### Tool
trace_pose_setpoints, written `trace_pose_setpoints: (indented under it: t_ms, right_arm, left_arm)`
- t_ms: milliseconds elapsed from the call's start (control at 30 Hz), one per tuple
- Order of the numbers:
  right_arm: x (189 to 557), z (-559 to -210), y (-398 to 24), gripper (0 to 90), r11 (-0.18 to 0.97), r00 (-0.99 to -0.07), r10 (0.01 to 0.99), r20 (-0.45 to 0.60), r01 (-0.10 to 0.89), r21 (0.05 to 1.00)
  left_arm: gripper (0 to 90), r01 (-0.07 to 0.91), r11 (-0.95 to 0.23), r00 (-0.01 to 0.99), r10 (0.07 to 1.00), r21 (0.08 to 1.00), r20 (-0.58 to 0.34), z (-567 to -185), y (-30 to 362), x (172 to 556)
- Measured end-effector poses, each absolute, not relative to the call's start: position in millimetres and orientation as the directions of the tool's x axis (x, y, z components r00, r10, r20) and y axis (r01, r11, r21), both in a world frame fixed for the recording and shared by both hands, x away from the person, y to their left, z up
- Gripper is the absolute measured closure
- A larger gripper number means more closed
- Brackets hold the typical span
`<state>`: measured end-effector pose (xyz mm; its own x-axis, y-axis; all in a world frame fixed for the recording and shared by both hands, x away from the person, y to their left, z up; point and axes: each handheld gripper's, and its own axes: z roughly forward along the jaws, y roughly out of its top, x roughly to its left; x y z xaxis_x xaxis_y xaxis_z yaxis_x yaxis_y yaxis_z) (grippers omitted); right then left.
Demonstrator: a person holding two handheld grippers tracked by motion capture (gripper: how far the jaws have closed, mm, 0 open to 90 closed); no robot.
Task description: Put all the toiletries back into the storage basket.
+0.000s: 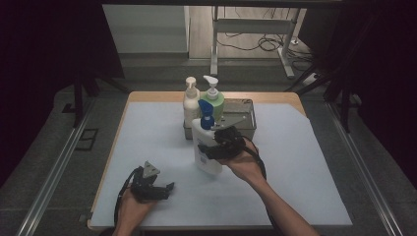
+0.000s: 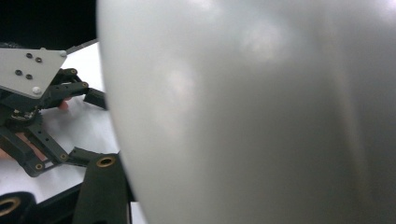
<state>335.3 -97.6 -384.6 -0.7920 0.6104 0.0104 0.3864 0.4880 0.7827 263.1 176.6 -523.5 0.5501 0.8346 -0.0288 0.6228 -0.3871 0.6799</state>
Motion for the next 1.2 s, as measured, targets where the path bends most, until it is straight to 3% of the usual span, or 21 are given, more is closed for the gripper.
trace_pose_setpoints:
  t_ms: [1200]
  right_arm:
    - [356,-338,-182,40.4,0.375,-0.647,0.763,-0.004,0.437,0.817]
  left_arm:
    - [12.1,0.623,-0.385,0.549,0.835,0.681,-0.030,-524,176,263]
